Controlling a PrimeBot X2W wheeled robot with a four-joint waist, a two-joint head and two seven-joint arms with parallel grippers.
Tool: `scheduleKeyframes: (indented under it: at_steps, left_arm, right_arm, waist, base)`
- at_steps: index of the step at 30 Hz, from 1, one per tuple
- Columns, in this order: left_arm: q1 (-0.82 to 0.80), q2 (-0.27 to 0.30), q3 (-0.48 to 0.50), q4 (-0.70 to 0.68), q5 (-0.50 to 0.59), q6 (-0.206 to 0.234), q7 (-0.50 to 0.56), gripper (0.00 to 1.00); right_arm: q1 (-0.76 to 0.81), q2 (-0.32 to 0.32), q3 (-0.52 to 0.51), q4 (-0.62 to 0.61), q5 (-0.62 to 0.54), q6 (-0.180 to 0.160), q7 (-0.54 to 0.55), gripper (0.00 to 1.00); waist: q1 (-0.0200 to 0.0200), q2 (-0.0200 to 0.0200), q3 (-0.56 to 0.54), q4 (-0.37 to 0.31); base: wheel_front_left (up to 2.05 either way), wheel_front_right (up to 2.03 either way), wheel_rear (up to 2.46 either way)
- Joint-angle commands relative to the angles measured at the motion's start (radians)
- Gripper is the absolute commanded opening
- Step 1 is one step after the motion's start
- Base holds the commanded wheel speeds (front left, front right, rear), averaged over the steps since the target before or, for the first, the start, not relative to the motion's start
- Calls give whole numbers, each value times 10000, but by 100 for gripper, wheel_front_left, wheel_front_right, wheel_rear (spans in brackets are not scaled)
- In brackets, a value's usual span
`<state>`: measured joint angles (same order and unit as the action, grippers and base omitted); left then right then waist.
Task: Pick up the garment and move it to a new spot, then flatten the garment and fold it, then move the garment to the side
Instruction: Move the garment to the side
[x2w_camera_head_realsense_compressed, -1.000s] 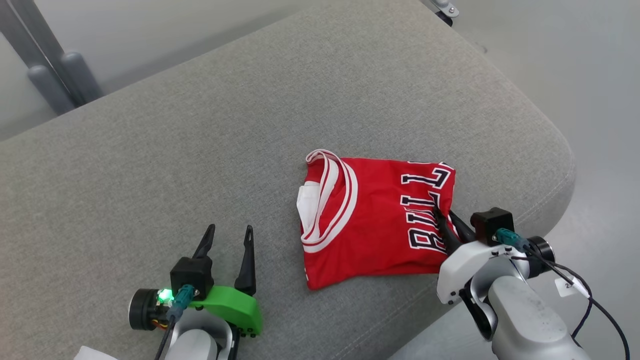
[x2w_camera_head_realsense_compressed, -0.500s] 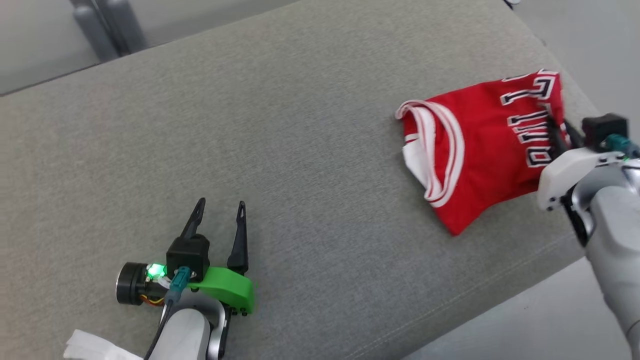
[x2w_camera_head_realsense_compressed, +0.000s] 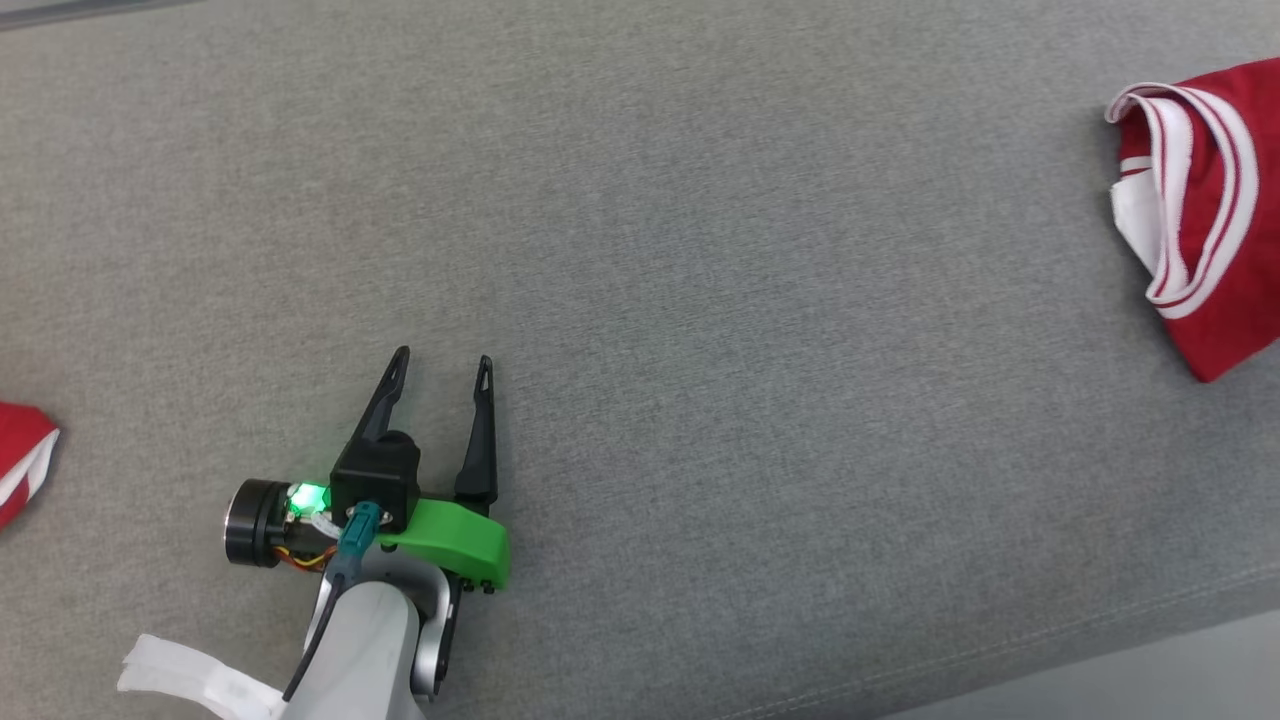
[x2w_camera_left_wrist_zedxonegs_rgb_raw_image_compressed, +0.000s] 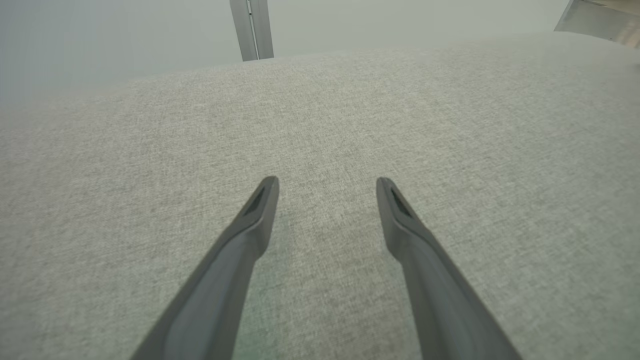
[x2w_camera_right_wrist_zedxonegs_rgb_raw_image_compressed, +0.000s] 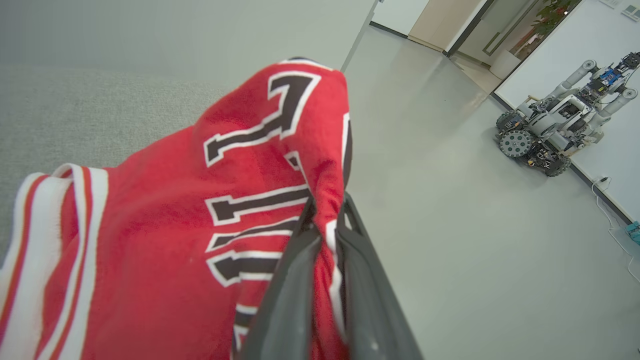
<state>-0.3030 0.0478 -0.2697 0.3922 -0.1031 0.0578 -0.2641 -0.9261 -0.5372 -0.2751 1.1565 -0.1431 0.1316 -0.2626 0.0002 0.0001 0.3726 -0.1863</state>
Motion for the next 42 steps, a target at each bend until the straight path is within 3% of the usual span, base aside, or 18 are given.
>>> scheduleKeyframes:
  at_steps: [1, 5, 8, 18, 23, 33, 42]
  left_arm:
    - [-221, 55, -8, -29, 76, 39, 1, 100]
    - [-191, 55, 31, -72, -44, 164, 1, 100]
    - [-64, 55, 158, -166, -257, 292, 1, 100]
    - [356, 53, 430, -183, -535, 402, 1, 100]
    - [561, 55, 373, -88, -609, 371, -1, 100]
    - [1091, 53, 532, -125, -878, 591, 1, 100]
    - [1587, 53, 920, -77, -1092, 672, 0, 100]
  right_arm:
    - [-217, -63, -400, 5, -280, -19, -28, 100]
    - [-210, 277, -1441, -786, -867, -19, -28, 100]
    - [-118, 757, -1596, -1677, -904, -19, -28, 100]
    - [1111, 2512, 168, -4580, 457, -19, -29, 100]
    - [2465, 2975, 1072, -5798, 1336, -19, -29, 100]
    - [4944, 3983, 1366, -6320, 1592, -19, -29, 100]
    - [6092, 4516, 1654, -6424, 1532, -17, -29, 100]
  waist:
    - [-2, -1, 477, 573]
    - [-2, -1, 454, 629]
    - [-2, -1, 338, 621]
    - [-2, -1, -311, 677]
    - [-2, -1, -743, 922]
    - [-2, -1, -1542, 1455]
    - [-2, -1, -2233, 1613]
  base:
    - [0, 0, 0]
    - [0, 0, 0]
    - [0, 0, 0]
    - [0, 0, 0]
    - [0, 0, 0]
    - [0, 0, 0]
    - [0, 0, 0]
